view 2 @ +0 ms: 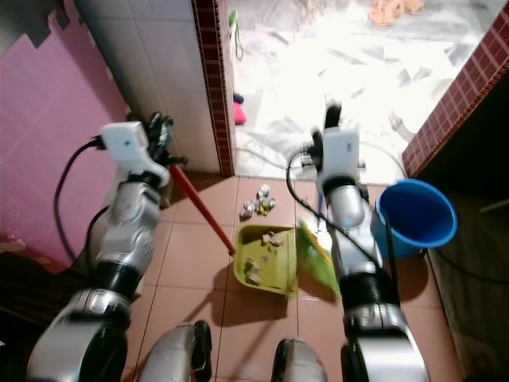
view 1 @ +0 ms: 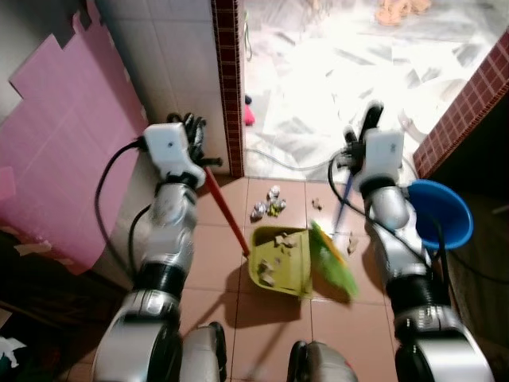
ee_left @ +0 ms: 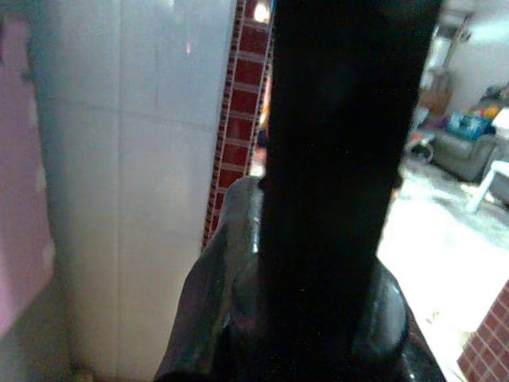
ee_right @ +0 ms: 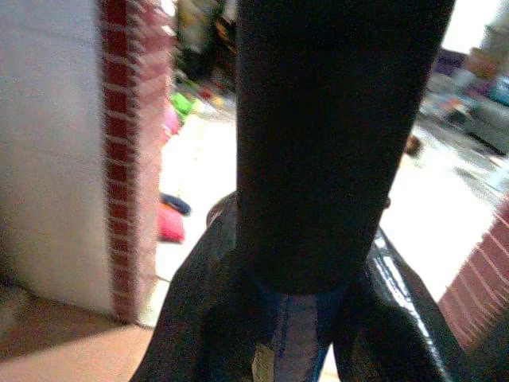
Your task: Sweep floor
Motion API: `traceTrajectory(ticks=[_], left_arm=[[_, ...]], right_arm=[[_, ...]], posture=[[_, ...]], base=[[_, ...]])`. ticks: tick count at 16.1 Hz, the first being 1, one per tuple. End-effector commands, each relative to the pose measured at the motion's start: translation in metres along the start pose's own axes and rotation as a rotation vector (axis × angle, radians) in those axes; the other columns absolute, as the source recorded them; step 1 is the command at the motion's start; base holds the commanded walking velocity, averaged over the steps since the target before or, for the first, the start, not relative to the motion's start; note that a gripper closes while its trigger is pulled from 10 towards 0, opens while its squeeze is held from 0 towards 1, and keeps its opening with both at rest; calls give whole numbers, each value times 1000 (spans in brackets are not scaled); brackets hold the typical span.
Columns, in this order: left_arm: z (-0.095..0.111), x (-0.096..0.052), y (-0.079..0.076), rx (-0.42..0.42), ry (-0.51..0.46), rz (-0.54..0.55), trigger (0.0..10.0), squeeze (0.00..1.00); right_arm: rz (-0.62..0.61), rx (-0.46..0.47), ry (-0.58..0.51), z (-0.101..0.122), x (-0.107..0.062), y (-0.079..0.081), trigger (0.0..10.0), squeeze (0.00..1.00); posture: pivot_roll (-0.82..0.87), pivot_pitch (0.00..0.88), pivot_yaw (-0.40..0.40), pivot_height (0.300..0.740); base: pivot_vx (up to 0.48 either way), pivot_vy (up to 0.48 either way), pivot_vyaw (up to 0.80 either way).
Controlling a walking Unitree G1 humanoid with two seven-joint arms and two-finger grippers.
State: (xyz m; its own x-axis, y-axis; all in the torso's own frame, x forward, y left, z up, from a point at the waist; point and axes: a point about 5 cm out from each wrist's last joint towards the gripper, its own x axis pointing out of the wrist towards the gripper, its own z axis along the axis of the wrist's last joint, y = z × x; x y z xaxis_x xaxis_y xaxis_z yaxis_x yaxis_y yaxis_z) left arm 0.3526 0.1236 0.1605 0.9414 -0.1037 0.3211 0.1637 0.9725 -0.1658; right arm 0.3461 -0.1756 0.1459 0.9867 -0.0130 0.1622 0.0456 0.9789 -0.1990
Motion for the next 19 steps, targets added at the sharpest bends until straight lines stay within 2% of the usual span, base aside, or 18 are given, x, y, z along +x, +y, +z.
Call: traceTrajectory(ticks=[1, 4, 6, 9, 10, 14, 19], left_arm=[[9, -1, 0, -3, -29, -17, 10000, 0], [13, -6, -1, -27, -12, -29, 10000, 0], [15, -9, 0, 8, -6, -22, 10000, 0], [12, -13, 0, 23, 26, -8, 10000, 0], [9, -17, -2, 28, 55, -7, 10000, 0], [9, -15, -5, 15, 76, -7, 10000, 0], [12, -15, -6, 2, 82, 0, 10000, 0]], right_arm=[[-30, 9, 22, -5, -5, 1, 10000, 0], [36, 118, 85, -19, -20, 23, 10000, 0], [59, 161, 103, -23, -30, 37, 10000, 0], [32, 183, 112, -24, -34, 38, 10000, 0], [13, 231, 144, -29, -36, 40, 10000, 0], [42, 235, 120, -20, -29, 51, 10000, 0], [18, 219, 117, -19, -29, 44, 10000, 0]], posture=[[-35, 63, 15, 740], [-25, 63, 11, 740], [-23, 60, 10, 740], [-22, 58, 14, 740], [-22, 56, 17, 740], [-25, 58, 26, 740], [-29, 61, 22, 740]], base=[[0, 0, 0], [0, 0, 0], [0, 0, 0], [0, 0, 0], [0, 0, -800], [0, 0, -800], [0, -174, -800]])
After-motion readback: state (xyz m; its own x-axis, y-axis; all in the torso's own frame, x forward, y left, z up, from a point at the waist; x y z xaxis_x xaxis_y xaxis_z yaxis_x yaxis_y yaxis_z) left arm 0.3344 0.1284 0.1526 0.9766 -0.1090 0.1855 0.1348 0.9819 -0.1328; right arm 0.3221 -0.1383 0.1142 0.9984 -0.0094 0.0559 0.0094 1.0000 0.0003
